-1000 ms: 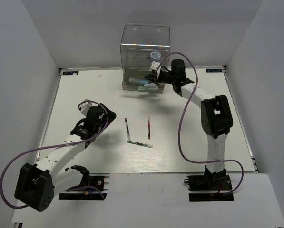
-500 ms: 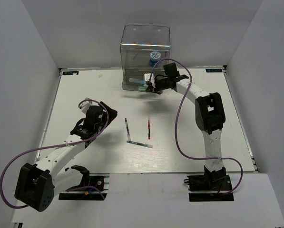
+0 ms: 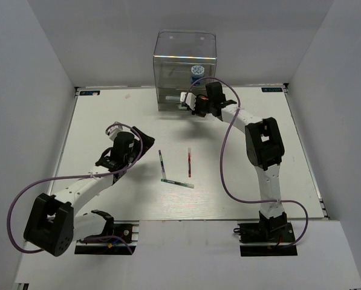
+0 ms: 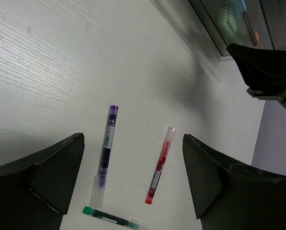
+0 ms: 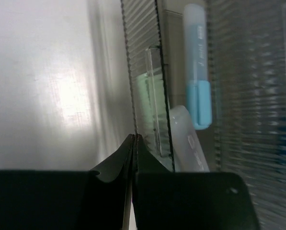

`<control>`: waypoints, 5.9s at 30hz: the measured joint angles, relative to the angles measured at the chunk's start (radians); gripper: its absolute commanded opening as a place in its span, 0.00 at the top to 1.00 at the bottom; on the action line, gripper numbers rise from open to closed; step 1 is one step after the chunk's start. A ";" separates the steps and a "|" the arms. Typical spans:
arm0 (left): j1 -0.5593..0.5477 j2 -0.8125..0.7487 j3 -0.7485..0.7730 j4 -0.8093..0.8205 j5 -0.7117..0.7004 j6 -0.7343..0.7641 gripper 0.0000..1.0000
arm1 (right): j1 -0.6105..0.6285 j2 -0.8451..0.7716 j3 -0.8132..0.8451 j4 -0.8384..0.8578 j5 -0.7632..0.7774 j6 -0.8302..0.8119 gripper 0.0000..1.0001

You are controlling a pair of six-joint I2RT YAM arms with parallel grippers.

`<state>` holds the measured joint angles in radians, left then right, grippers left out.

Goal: Sort the stationery into containers
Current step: Close the drawer, then open the drawer, then grab a piece of stationery with the right arm, then place the stationery into the container

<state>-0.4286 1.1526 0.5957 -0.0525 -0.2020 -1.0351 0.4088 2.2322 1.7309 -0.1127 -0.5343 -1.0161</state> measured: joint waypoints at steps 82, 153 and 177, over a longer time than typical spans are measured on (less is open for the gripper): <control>-0.007 1.265 0.867 0.797 0.102 -0.298 1.00 | -0.148 -0.764 -0.982 0.401 -0.125 0.414 0.52; 0.007 -0.117 0.067 -0.360 0.006 -0.031 0.00 | 0.248 -0.079 -0.096 -0.949 0.063 -0.958 0.66; 0.003 0.211 0.147 -0.272 0.175 0.100 0.28 | 0.149 -0.210 -0.087 -0.297 0.108 -0.070 1.00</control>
<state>-0.4259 1.3632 0.7425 -0.3244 -0.0265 -0.9348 0.5575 2.0224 1.6436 -0.4095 -0.4263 -1.0863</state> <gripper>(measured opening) 0.732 0.058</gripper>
